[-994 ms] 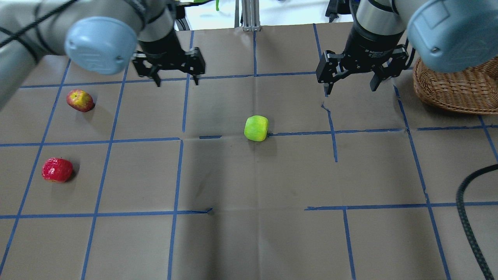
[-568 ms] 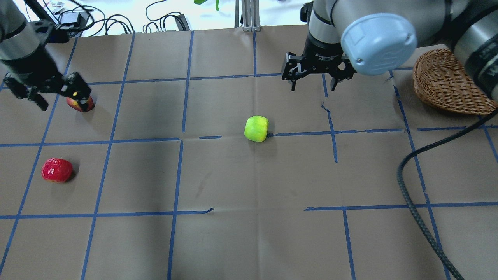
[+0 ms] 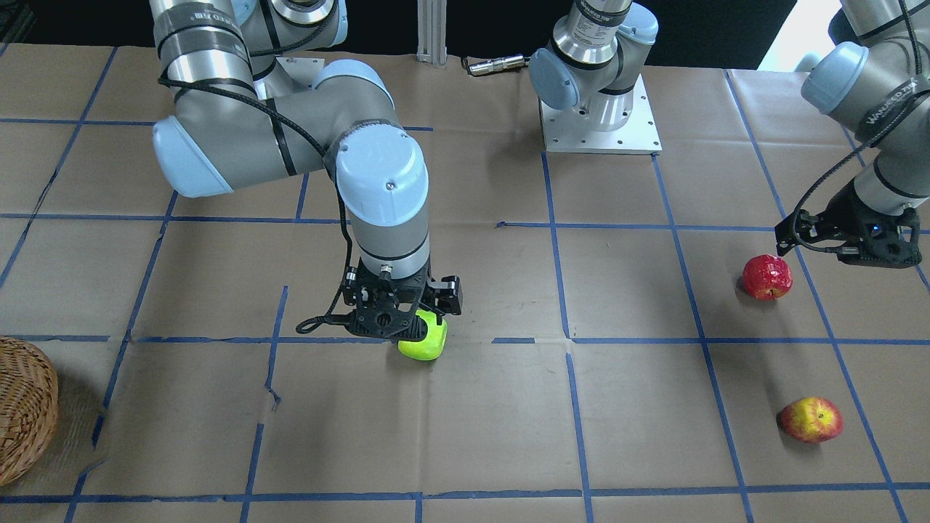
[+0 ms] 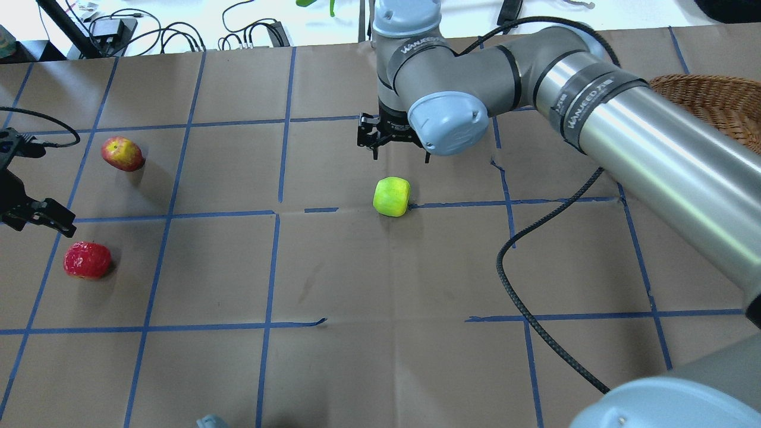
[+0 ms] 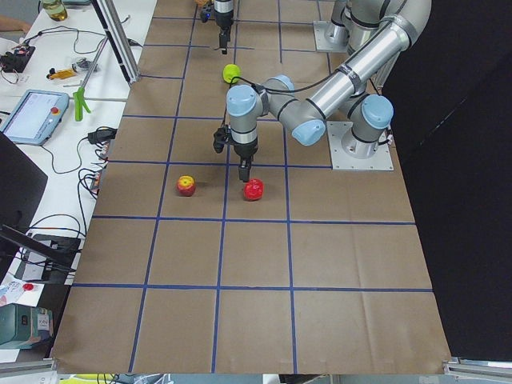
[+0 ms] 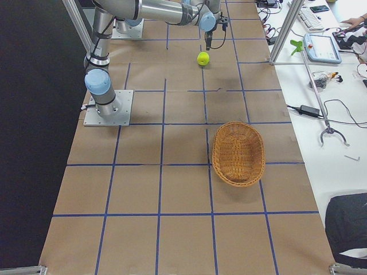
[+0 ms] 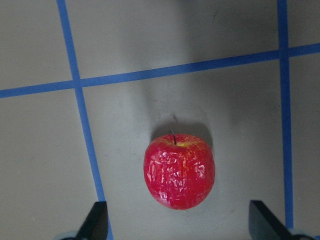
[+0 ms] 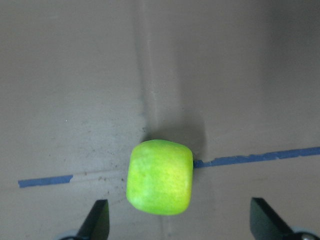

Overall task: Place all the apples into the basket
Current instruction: 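Lower the right gripper over the green apple while the left reaches the red apple, then close the right gripper on the green apple while the left grasps the red apple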

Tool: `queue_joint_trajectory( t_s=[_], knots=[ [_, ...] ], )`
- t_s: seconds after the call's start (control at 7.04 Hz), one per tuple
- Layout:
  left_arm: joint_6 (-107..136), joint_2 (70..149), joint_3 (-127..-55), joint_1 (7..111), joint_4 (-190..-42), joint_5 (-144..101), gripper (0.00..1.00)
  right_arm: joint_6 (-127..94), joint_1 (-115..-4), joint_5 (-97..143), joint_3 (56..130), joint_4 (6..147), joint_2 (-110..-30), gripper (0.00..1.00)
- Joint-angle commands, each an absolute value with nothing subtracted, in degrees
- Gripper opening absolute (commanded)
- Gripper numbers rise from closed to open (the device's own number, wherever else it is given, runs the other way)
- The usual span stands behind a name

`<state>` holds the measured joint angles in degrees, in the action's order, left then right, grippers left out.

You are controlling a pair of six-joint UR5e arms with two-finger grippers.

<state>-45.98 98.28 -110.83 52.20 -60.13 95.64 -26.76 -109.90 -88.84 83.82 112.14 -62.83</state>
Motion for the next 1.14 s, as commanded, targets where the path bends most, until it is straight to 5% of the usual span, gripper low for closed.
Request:
queue_joint_trajectory(
  t_s=[0.0,0.57,0.85,0.99],
  knots=[
    [-48.32,102.98,-111.98,51.77,-56.88,91.85,0.98,-28.82,-110.92,-89.38,84.02,114.08,-58.81,1.0],
    [-50.45,105.73,-113.63,51.59,-53.53,92.46,0.98,-31.11,-110.92,-88.86,84.11,114.08,-54.41,0.94],
    [-50.89,108.01,-115.66,48.97,-51.07,94.38,0.98,-30.77,-110.92,-89.03,84.2,113.99,-54.67,0.26],
    [-51.15,108.28,-115.75,48.61,-50.72,96.31,0.98,-30.33,-110.74,-89.64,83.5,113.73,-55.45,0.12]
  ],
)
